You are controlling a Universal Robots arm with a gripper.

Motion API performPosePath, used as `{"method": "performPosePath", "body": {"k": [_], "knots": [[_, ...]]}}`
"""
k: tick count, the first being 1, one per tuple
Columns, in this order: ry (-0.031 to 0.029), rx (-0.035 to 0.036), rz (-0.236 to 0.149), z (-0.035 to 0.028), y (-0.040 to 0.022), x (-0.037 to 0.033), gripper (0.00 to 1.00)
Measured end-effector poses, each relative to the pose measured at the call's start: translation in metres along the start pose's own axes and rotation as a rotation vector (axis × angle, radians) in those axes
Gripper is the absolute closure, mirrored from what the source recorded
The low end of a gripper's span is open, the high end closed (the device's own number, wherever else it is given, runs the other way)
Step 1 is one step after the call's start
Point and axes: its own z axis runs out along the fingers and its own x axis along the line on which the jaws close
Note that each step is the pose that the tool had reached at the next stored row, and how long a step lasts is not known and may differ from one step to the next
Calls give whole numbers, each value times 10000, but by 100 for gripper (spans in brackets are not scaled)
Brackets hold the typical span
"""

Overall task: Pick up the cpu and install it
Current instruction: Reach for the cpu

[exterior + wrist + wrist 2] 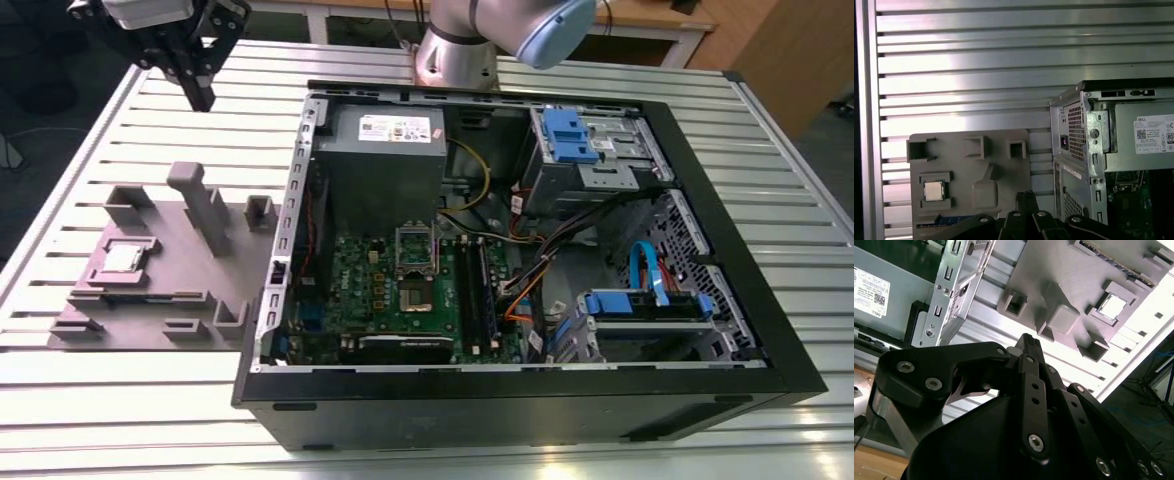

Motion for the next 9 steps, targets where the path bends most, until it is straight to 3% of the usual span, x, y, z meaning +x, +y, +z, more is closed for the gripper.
{"method": "performPosePath", "body": {"k": [9], "knots": [[1,0,-1,38,-58,106,90]]}}
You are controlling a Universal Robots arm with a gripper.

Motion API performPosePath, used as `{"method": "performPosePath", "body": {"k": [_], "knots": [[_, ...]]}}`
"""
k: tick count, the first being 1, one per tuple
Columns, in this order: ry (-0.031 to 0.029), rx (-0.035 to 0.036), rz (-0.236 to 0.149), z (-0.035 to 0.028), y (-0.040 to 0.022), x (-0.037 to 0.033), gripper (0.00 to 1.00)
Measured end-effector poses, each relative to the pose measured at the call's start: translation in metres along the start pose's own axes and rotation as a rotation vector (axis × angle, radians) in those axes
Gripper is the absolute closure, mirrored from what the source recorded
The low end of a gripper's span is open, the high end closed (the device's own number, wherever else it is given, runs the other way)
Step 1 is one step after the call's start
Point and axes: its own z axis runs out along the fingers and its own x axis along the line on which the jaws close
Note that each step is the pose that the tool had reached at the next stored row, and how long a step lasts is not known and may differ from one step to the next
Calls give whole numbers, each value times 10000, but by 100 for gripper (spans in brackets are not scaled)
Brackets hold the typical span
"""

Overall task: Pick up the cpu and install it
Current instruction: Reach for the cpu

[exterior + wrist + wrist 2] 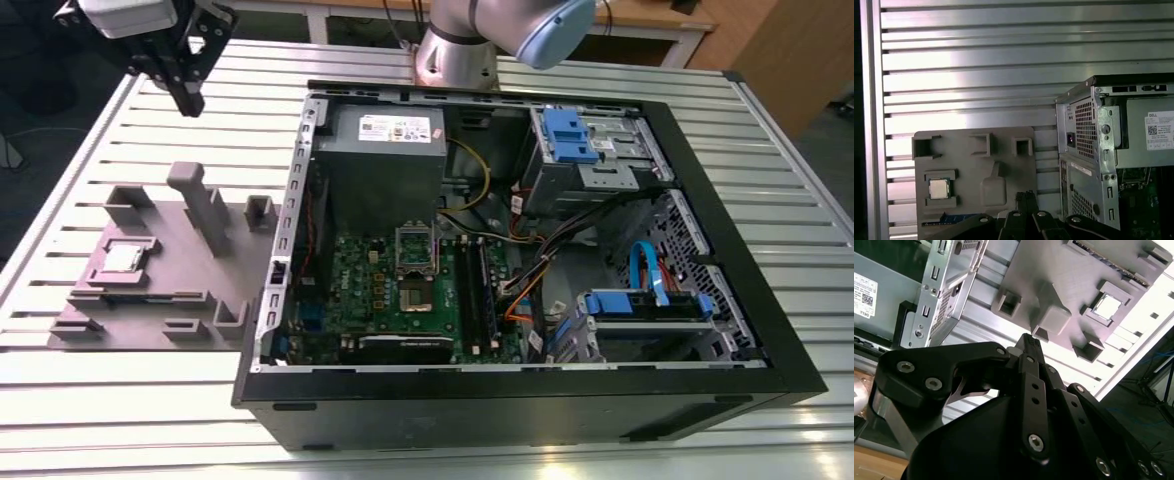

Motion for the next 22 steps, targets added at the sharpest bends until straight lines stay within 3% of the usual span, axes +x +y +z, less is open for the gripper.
{"method": "performPosePath", "body": {"k": [10,22], "knots": [[-1,-1,1,61,-89,200,90],[-2,-1,2,120,-120,545,90]]}}
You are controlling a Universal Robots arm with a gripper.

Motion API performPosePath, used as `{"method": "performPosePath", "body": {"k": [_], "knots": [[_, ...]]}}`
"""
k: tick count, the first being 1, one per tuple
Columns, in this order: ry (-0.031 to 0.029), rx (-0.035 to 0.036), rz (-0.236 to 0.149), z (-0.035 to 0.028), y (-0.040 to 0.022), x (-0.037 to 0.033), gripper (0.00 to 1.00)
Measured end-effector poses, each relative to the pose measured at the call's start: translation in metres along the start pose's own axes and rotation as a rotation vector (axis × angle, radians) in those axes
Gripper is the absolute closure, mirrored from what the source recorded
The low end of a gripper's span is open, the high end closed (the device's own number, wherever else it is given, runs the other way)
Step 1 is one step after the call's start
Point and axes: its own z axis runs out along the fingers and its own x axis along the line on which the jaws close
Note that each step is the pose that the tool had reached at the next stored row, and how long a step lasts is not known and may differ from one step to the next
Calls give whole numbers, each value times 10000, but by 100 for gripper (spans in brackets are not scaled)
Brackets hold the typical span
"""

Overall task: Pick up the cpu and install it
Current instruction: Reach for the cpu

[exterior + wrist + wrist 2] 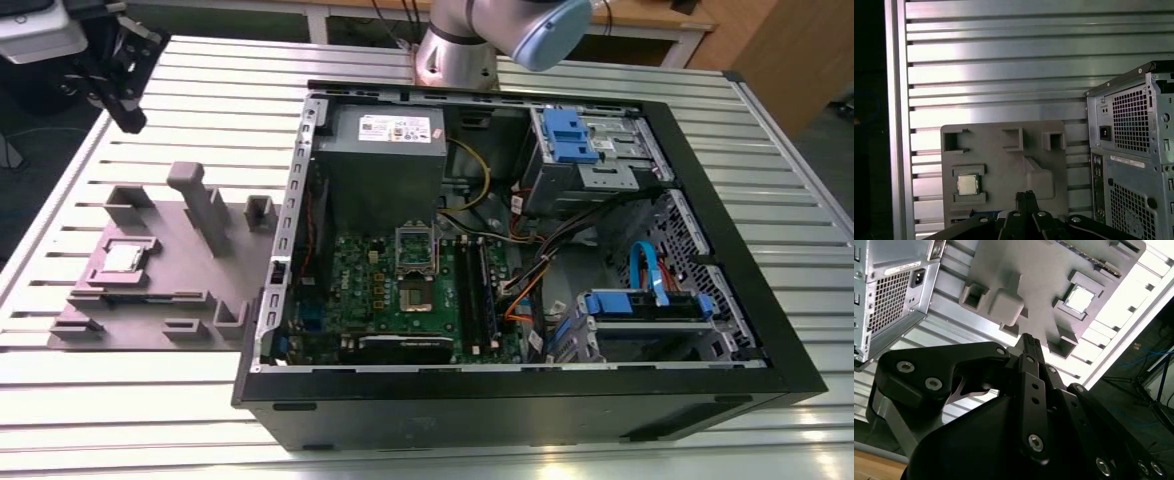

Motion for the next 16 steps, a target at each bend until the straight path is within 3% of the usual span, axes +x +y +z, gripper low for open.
{"method": "performPosePath", "body": {"k": [3,11,16], "knots": [[3,0,0,26,-11,73,90],[79,7,2,112,-36,200,90],[103,9,3,131,-41,224,90]]}}
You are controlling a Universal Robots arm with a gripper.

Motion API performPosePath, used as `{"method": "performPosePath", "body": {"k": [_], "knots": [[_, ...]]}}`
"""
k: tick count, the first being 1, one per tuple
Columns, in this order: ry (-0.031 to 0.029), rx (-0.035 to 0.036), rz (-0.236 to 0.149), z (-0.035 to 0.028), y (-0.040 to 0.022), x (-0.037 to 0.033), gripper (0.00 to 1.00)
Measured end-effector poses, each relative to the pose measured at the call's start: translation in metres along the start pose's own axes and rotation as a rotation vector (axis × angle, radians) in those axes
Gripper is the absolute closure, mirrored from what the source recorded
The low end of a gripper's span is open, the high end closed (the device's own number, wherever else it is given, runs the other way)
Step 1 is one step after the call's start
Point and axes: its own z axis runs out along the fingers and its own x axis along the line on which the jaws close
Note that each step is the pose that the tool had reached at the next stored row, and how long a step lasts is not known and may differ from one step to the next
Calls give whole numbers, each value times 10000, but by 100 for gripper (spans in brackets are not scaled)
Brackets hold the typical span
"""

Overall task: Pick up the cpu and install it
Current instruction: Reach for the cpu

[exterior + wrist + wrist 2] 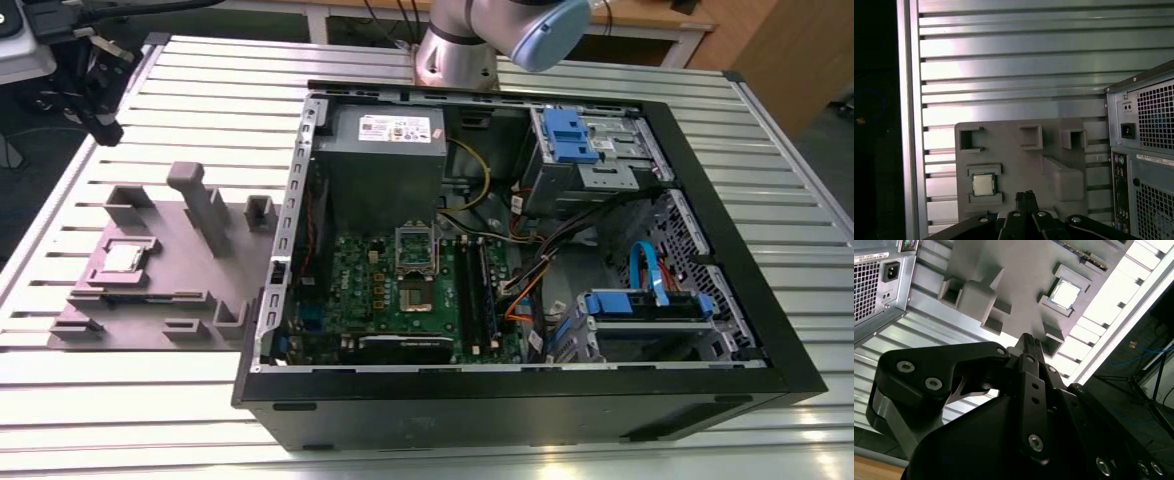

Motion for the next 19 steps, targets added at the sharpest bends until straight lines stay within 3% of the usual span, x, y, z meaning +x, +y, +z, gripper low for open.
{"method": "performPosePath", "body": {"k": [7,12,19], "knots": [[-1,-1,0,6,-1,2,90],[-1,-1,1,61,-14,3,90],[2,0,0,137,-92,2,90]]}}
